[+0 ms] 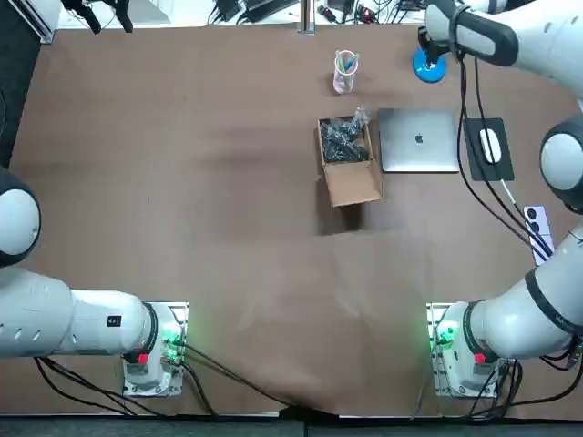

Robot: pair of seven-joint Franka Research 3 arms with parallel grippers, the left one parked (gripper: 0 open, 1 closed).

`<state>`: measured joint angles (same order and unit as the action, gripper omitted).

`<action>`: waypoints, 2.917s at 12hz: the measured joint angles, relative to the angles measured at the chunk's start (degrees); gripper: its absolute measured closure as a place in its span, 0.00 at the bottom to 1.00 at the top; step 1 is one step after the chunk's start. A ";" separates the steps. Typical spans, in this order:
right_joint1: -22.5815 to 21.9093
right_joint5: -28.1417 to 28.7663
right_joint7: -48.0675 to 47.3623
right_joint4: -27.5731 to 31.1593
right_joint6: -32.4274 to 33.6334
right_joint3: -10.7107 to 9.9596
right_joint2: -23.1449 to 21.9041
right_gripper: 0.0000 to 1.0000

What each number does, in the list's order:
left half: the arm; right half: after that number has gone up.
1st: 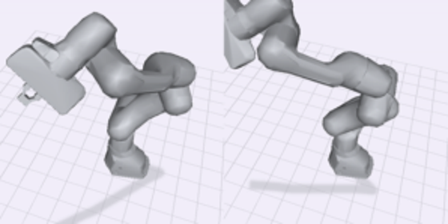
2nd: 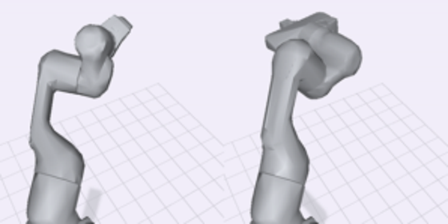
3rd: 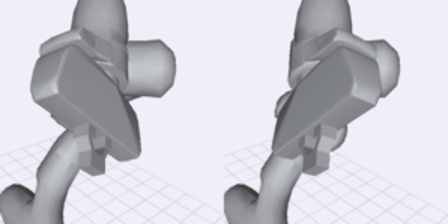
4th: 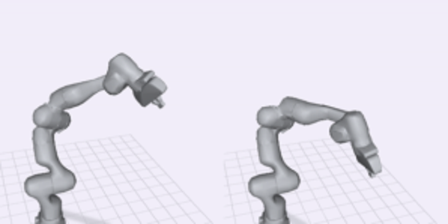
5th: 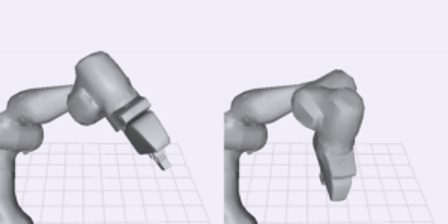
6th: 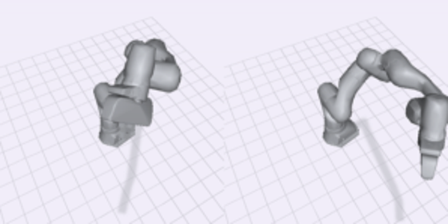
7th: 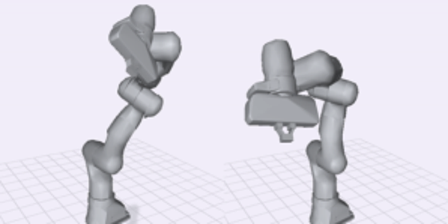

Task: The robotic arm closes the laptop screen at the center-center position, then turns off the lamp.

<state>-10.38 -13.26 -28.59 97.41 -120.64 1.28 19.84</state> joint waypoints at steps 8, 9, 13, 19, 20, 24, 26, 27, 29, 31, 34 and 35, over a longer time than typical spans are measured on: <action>-5.14 -14.61 -26.16 -3.19 0.81 0.12 5.10 0.98; -5.39 -15.64 -27.34 -3.64 0.80 0.11 5.59 0.98; -6.30 -21.96 -33.85 -5.92 0.80 0.11 7.54 0.98; -7.00 -29.33 -39.16 -6.20 -2.71 0.10 9.60 0.98; -7.00 -30.37 -39.87 -6.22 -2.97 0.09 9.91 0.98; -6.87 -36.79 -46.02 -6.26 -5.18 -0.04 12.13 0.98; -6.59 -38.76 -48.26 -6.29 -7.30 -0.35 14.49 0.98; -6.28 -39.27 -48.72 -6.30 -7.98 -0.44 15.18 0.98; -5.43 -41.65 -50.63 -6.32 -9.55 -0.58 16.62 0.98; -4.33 -45.20 -53.56 -6.34 -11.10 -0.62 18.04 0.98; -2.94 -47.62 -55.80 -6.34 -13.23 -0.64 19.93 0.98; -2.53 -47.93 -55.99 -6.34 -14.04 -0.65 20.46 0.98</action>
<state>-12.91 -61.19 -84.58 91.06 -134.68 0.63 40.29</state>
